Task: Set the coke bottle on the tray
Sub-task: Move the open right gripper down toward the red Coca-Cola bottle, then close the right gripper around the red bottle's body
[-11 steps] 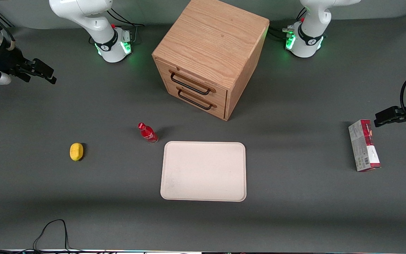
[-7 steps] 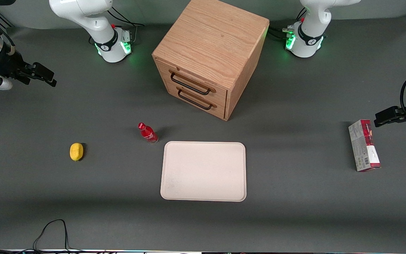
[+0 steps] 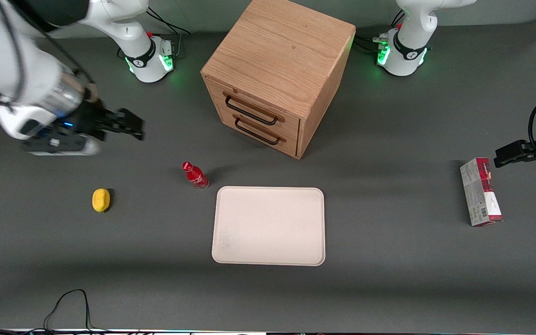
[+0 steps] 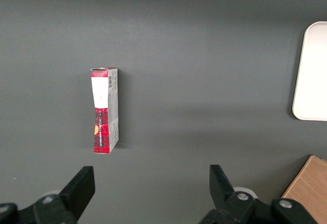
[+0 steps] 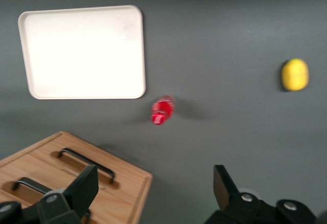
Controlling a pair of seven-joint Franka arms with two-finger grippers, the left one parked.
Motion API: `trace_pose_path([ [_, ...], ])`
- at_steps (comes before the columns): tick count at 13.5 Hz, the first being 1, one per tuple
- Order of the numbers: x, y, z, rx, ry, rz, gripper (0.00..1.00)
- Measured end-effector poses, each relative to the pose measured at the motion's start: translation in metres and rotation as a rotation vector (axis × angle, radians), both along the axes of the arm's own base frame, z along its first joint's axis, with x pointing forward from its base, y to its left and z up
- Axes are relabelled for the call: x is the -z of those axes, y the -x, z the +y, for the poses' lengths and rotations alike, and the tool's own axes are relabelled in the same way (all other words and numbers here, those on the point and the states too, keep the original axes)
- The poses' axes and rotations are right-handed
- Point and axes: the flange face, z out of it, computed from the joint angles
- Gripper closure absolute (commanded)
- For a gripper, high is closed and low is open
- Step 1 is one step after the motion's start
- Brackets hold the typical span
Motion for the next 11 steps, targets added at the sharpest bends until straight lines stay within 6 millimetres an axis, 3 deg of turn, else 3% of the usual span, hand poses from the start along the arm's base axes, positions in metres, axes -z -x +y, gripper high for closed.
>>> trace_pose_path([
  [2,0.023,-0.007,0.020,-0.002,-0.004,0.025,0.00],
  [4,0.054,-0.015,0.021,0.008,-0.002,0.019,0.00],
  [6,0.104,-0.016,0.025,0.018,-0.004,-0.002,0.00],
  [9,0.196,0.011,0.028,0.023,-0.011,-0.056,0.00],
  [11,0.244,0.036,0.024,0.006,0.015,-0.052,0.00],
])
